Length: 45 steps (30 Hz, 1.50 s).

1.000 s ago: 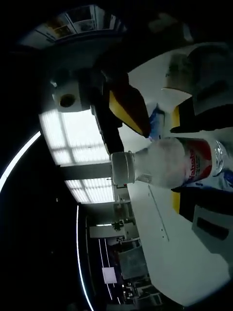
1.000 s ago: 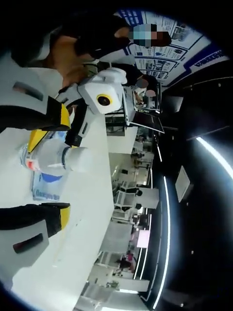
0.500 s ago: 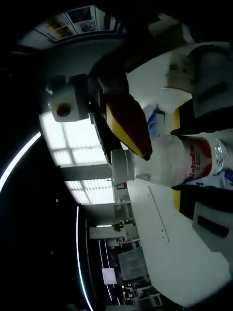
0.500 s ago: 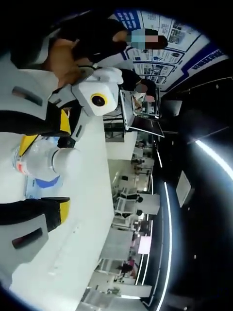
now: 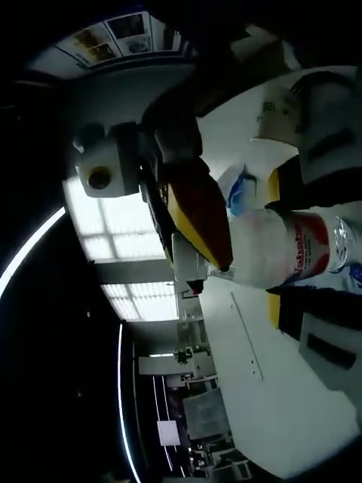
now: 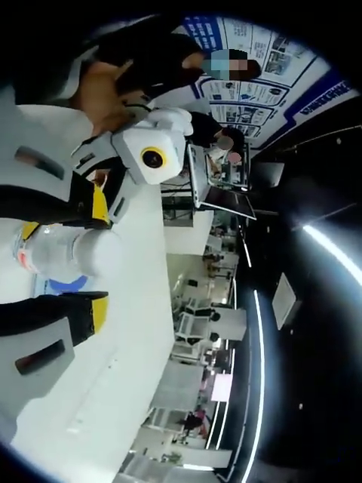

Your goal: Arrange the tabletop items into an orderly group along one side of the table until the central work area is clear of visible clutter.

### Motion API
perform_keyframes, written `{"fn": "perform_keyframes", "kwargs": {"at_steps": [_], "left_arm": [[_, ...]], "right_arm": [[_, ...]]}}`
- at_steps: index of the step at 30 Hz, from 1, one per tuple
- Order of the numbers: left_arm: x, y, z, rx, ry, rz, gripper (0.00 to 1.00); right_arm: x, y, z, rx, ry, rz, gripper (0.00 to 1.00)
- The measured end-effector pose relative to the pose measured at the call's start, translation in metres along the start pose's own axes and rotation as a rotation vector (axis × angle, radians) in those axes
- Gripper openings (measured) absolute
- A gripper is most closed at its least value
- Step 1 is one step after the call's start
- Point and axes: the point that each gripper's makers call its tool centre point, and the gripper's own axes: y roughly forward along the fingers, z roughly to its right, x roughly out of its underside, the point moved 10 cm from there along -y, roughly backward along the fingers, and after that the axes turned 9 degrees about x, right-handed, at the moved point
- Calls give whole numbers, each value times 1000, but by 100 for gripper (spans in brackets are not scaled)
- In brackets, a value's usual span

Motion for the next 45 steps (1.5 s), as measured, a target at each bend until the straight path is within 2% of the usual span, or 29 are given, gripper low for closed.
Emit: {"fn": "perform_keyframes", "kwargs": {"at_steps": [3,10,28,37,41,45], "left_arm": [[0,0,0,1,-2,2,38],[1,0,0,4,-10,14,37],[2,-9,2,95,30,12,37],[3,-13,-2,194,33,18,36],[3,-17,-6,237,20,21,36],[1,-17,-9,266,25,-1,36]], "right_arm": [[-1,0,-1,-22,11,5,22],[1,-1,-3,-24,40,13,22],[0,-7,-21,59,43,7,20],[-5,-10,-35,107,34,-32,20],[-5,-10,-40,135,64,-38,20],[-3,-9,-40,157,108,-26,21]]}}
